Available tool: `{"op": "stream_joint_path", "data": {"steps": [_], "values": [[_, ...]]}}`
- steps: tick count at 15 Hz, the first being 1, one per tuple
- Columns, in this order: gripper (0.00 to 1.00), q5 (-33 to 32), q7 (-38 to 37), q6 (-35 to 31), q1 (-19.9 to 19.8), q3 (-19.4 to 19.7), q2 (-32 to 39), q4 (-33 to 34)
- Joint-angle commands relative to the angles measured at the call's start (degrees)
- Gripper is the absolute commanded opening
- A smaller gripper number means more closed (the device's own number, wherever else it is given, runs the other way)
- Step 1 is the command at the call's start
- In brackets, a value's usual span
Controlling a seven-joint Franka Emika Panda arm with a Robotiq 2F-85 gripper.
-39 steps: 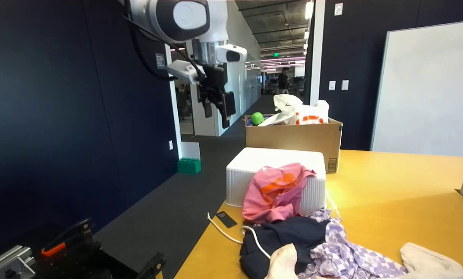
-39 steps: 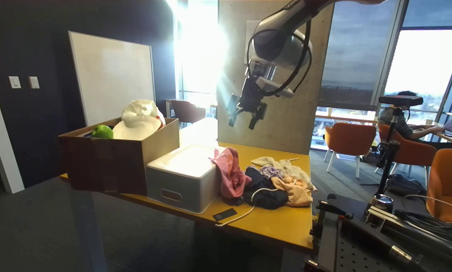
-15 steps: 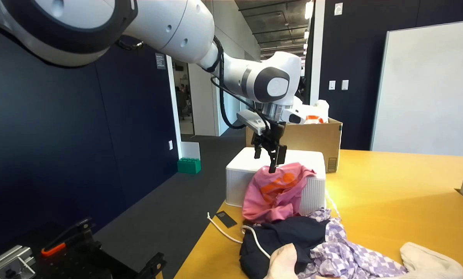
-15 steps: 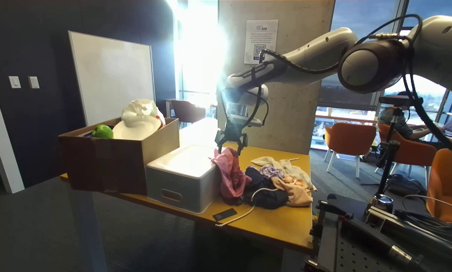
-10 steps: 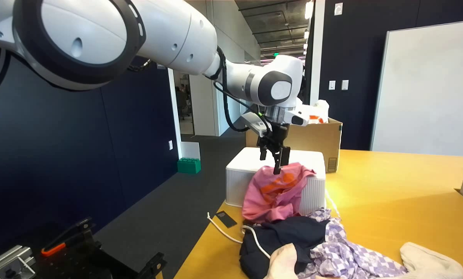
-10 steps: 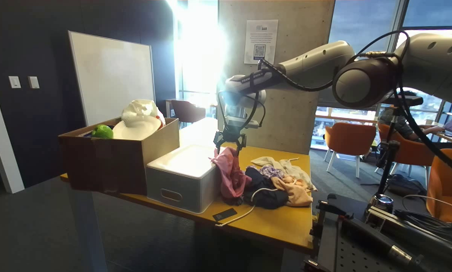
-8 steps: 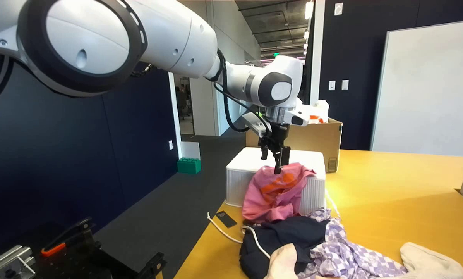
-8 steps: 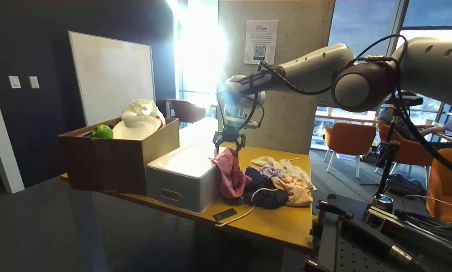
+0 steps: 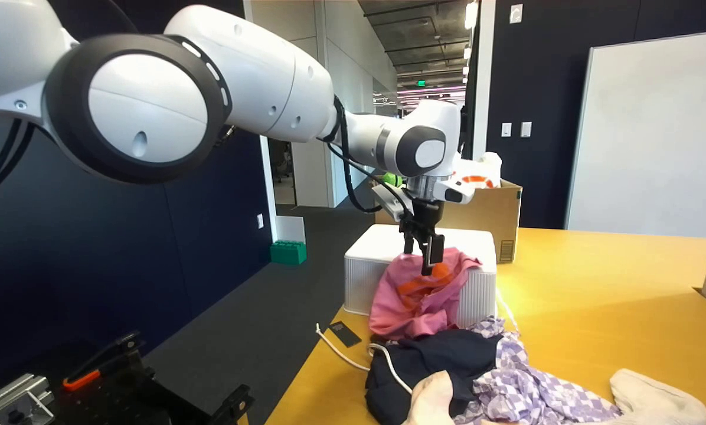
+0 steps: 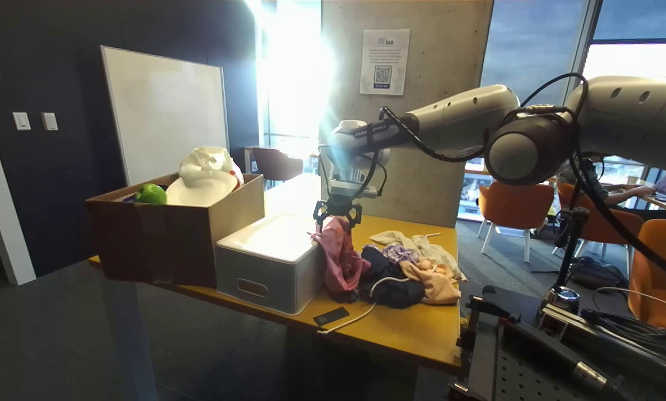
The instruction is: Put the pink shirt on the white basket
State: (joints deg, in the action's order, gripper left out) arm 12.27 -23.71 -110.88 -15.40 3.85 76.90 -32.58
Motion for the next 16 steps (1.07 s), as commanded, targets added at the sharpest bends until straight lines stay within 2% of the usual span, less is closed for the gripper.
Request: {"op": "stream_joint_path", "data": {"steps": [1, 5, 7, 16], "values": [[1.00, -0.56, -3.16, 0.65, -0.70, -0.62, 3.12, 8.35], [1.00, -1.09, -5.10, 1.83, -0.81, -0.74, 4.21, 10.86], [1.00, -1.48, -5.75, 1.02, -0.66, -0.56, 3.34, 8.56], [1.00, -2.28, -6.31, -0.07, -1.06, -0.63, 4.55, 8.97]]}}
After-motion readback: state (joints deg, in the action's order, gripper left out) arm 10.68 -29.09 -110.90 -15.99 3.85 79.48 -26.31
